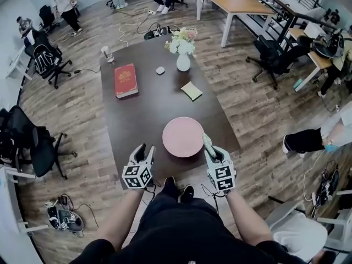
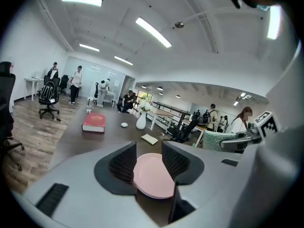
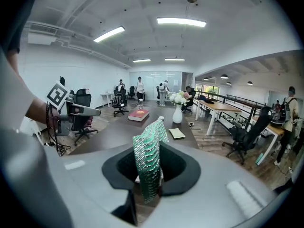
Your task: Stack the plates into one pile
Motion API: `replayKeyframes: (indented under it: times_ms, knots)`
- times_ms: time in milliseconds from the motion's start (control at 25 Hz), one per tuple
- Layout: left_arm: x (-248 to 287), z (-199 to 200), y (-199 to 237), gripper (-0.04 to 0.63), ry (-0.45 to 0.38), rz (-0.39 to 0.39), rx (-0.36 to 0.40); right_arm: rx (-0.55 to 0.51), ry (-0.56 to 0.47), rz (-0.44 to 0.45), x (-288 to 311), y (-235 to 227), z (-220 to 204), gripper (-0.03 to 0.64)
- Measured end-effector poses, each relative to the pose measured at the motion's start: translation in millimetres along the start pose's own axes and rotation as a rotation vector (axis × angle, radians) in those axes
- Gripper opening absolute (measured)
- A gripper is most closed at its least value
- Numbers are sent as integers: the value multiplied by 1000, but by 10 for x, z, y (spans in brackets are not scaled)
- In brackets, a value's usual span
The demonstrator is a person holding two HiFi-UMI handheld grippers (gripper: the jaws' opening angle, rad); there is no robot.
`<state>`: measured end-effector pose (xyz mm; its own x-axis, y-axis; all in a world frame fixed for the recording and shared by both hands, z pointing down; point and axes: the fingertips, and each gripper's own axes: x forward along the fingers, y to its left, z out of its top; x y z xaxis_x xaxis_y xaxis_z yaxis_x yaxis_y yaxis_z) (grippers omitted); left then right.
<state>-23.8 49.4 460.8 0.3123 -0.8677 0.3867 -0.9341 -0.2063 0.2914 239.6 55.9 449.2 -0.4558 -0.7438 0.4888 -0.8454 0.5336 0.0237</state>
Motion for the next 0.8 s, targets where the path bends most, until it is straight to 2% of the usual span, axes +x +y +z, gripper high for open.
replayKeyframes:
  times_ms: [80, 240, 360, 640, 800]
  knots:
    - [-209, 100, -14, 137, -54, 9, 16, -17, -19, 35, 38, 120, 64, 87]
    - [-663, 121, 59, 61, -114, 104, 52, -54, -41, 113, 69, 422, 104, 87]
    - [-992, 109, 117, 33, -151, 165, 69, -77, -57, 169, 106, 625, 99, 87]
    - [-1594, 87, 338, -5, -204, 268, 97, -118, -59, 244, 130, 1064, 64, 87]
    - [-1812, 131, 455, -5, -232, 288, 91, -140, -59, 258, 80, 1271, 96, 87]
